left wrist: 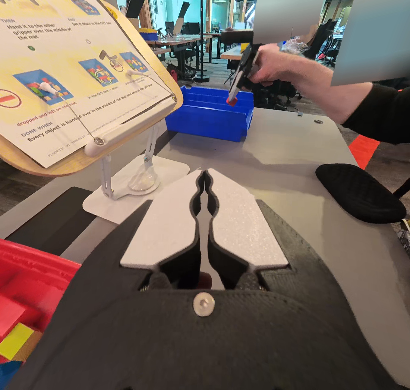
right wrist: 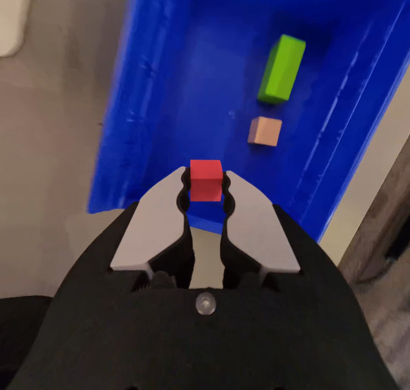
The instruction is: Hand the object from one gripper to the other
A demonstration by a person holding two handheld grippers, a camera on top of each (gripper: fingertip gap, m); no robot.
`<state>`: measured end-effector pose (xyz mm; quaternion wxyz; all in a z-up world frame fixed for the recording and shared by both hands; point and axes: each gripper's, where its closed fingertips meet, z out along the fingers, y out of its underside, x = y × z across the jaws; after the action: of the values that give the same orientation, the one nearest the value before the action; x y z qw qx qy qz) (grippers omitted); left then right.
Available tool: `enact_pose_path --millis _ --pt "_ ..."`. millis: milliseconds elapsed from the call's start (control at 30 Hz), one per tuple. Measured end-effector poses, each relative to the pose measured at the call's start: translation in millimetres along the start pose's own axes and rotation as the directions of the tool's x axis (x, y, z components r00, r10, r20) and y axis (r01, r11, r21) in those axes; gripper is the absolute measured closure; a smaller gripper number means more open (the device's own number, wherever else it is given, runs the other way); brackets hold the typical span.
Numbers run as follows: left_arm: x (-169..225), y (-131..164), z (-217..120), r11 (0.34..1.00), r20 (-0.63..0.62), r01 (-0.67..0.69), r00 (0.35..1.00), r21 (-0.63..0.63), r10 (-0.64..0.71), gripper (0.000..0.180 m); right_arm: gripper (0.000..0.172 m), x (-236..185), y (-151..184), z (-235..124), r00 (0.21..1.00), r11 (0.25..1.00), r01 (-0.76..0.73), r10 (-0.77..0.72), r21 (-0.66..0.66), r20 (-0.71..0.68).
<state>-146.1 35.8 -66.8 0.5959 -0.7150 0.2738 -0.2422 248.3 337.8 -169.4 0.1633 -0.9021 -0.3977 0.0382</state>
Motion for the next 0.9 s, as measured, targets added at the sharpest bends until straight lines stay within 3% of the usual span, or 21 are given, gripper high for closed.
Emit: enact_pose_path --millis 167,467,633,733,900 --pt "-1.4 14.1 0.3 0.998 0.006 0.0 1.0 -0.065 0.0 0.18 0.146 33.9 12.0 42.2 0.995 0.99 -0.089 0.084 -0.106 -0.05" --pt "-9.0 26.6 -7.6 0.995 0.026 0.038 0.999 -0.088 -0.036 0.18 0.146 54.5 27.5 79.3 0.989 0.952 -0.149 0.145 -0.266 -0.038" --pt "-11.9 31.6 -9.8 0.994 0.036 0.049 0.998 -0.097 -0.046 0.18 0.146 57.2 24.3 83.9 0.989 0.955 -0.144 0.132 -0.261 -0.062" --pt "-14.1 31.3 -14.7 0.994 0.045 0.05 0.998 -0.101 -0.046 0.18 0.126 58.7 23.7 84.3 0.99 0.956 -0.134 0.115 -0.261 -0.085" --pt "-39.0 19.8 -55.3 0.988 0.156 0.012 0.988 -0.154 0.012 0.172 0.117 54.0 16.5 63.2 0.989 0.976 -0.113 0.093 -0.187 -0.113"
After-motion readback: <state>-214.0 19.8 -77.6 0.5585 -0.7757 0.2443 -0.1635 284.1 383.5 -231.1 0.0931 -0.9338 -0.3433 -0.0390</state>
